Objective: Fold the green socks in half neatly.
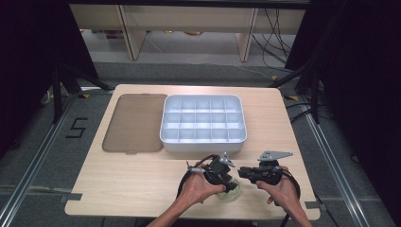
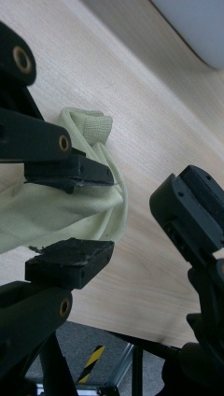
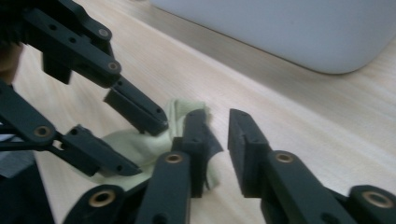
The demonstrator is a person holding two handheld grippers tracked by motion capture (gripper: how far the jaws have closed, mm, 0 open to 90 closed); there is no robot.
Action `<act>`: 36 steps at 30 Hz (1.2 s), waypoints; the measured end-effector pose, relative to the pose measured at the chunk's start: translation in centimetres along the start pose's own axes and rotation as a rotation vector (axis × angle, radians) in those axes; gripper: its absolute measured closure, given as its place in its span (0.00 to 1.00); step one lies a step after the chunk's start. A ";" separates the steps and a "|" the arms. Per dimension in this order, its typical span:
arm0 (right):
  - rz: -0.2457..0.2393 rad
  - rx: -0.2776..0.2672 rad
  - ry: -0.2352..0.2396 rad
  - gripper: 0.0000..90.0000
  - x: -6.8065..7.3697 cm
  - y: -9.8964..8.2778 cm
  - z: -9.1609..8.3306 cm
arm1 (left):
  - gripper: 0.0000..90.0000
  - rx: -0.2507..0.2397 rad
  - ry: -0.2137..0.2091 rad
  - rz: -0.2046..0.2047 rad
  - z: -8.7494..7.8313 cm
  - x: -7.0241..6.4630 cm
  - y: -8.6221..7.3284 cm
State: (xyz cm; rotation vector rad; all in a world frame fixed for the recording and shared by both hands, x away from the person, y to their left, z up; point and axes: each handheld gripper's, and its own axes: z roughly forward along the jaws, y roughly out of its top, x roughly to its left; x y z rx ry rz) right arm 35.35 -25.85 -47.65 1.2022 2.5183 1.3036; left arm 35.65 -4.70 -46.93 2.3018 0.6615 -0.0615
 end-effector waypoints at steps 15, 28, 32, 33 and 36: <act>0.072 -0.007 -0.015 0.54 0.6 -0.6 0.0 | 0.65 0.036 0.003 0.021 0.7 -0.3 0.0; 0.092 0.019 -0.039 0.52 0.9 -0.9 1.5 | 0.62 0.030 0.005 0.019 1.0 -0.3 -0.3; 0.064 0.036 -0.074 0.54 0.8 -1.1 1.9 | 0.60 0.031 -0.003 0.009 1.0 -0.2 -0.5; 0.062 0.034 -0.063 0.54 0.8 -1.1 1.9 | 0.60 0.026 -0.005 0.004 1.0 -0.3 -0.5; 0.058 0.036 -0.075 0.54 0.7 -1.2 2.0 | 0.57 0.028 0.004 0.000 0.7 -0.4 -0.7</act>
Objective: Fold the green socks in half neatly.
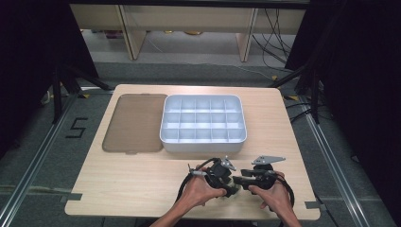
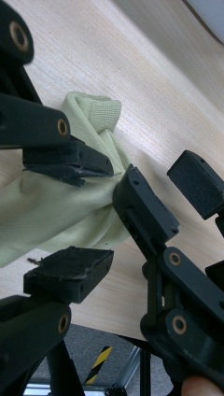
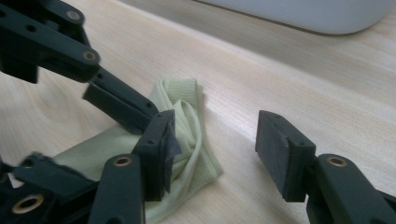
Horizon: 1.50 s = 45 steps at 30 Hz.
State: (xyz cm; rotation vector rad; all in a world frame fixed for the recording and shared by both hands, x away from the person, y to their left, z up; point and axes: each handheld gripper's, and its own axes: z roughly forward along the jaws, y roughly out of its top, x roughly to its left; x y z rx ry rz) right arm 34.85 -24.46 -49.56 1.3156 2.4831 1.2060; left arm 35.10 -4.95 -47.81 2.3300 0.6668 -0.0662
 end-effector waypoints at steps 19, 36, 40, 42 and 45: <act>0.026 0.026 -0.013 0.54 0.5 -0.2 0.3 | 0.80 -0.062 0.029 -0.008 -3.5 0.5 -1.9; -0.020 0.038 -0.045 0.54 0.2 -0.4 0.3 | 0.96 0.046 0.028 0.082 0.0 -1.3 -1.3; -0.027 0.047 -0.051 0.55 0.2 -0.4 0.4 | 0.95 0.047 0.037 0.104 0.6 -1.7 -1.0; -0.024 0.040 -0.053 0.55 0.2 -0.5 0.5 | 0.95 0.055 0.047 0.118 0.7 -1.9 -0.9; -0.014 0.022 -0.043 0.56 0.1 -0.5 0.6 | 0.95 0.071 0.054 0.122 0.7 -2.0 -0.7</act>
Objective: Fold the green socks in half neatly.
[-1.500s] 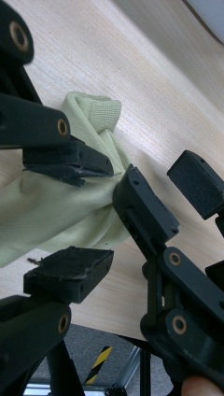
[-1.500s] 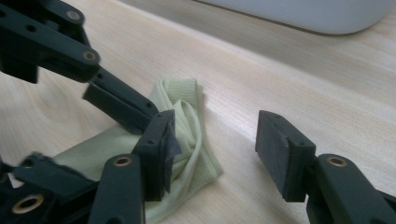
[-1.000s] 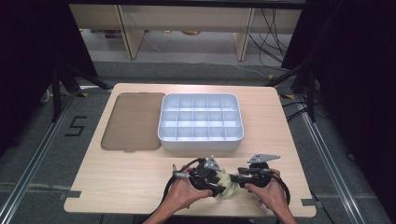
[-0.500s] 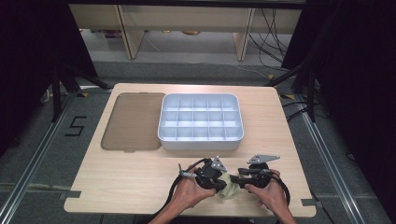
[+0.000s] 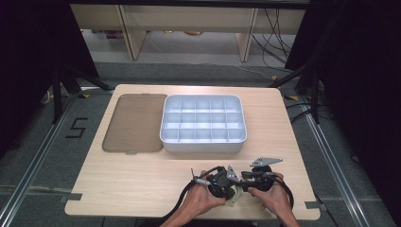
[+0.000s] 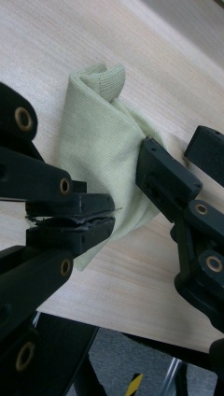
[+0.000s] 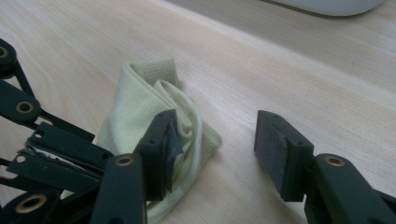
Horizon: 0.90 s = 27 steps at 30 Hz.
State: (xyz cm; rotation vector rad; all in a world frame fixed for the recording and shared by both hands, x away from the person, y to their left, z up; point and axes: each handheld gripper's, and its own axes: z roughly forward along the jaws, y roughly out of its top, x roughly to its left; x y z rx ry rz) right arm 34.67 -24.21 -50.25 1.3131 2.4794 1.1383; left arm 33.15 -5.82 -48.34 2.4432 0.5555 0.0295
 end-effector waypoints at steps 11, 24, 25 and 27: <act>0.004 -0.026 0.112 0.57 0.0 1.5 -0.2 | 0.94 0.002 0.002 0.009 -0.1 -0.1 0.0; 0.011 0.035 0.153 0.55 -0.1 1.7 0.8 | 0.92 0.000 0.007 0.012 -0.2 0.0 -0.1; 0.011 0.037 0.161 0.55 -0.1 1.7 0.9 | 0.92 -0.004 0.009 -0.001 -0.2 -0.1 -0.2; 0.013 0.047 0.162 0.55 -0.2 1.8 1.0 | 0.91 0.000 0.007 0.000 -0.2 -0.1 -0.2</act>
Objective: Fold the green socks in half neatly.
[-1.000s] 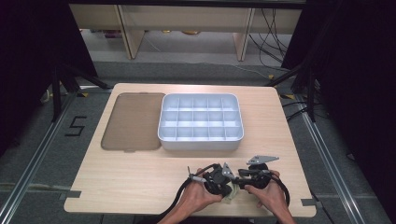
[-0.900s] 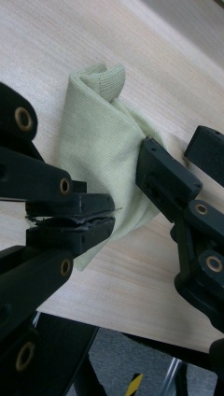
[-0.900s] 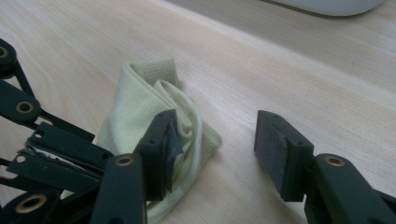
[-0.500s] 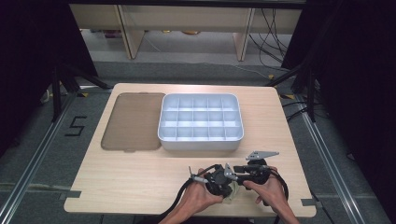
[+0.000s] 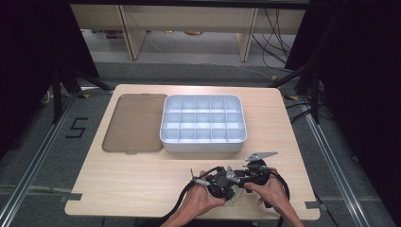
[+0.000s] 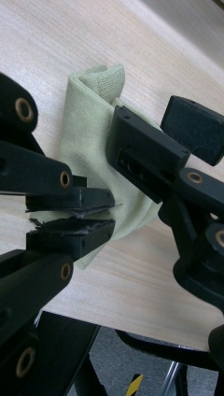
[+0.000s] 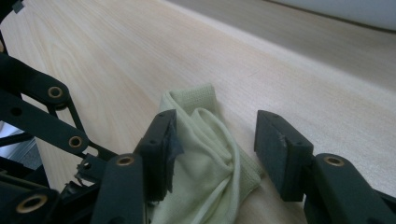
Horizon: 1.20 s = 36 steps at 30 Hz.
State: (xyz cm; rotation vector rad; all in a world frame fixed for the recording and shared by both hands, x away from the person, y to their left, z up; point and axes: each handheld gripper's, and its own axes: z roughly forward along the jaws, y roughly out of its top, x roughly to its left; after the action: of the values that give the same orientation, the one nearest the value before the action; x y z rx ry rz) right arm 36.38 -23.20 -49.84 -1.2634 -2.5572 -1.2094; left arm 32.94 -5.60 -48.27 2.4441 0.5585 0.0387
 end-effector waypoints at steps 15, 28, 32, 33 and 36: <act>-0.016 0.039 -0.014 0.62 0.2 -0.4 0.5 | 0.87 -0.009 0.005 0.007 -0.4 0.0 -0.4; -0.061 0.054 -0.050 0.63 0.7 -0.3 0.6 | 0.79 -0.021 0.050 -0.021 -5.0 1.9 -4.2; -0.064 0.064 -0.052 0.63 0.8 -0.3 0.6 | 0.77 -0.040 0.072 -0.070 -6.6 2.9 -6.7; -0.068 0.065 -0.053 0.64 0.8 -0.3 0.6 | 0.77 -0.028 0.082 -0.057 -7.1 3.2 -7.1; -0.061 0.067 -0.044 0.65 0.8 -0.3 0.5 | 0.75 -0.079 0.100 -0.123 -8.0 3.6 -8.9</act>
State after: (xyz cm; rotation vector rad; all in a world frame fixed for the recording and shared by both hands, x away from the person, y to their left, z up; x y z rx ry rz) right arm 35.77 -22.45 -50.14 -1.2219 -2.6616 -1.1082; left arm 31.50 6.78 -47.36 2.3362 0.7371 0.1300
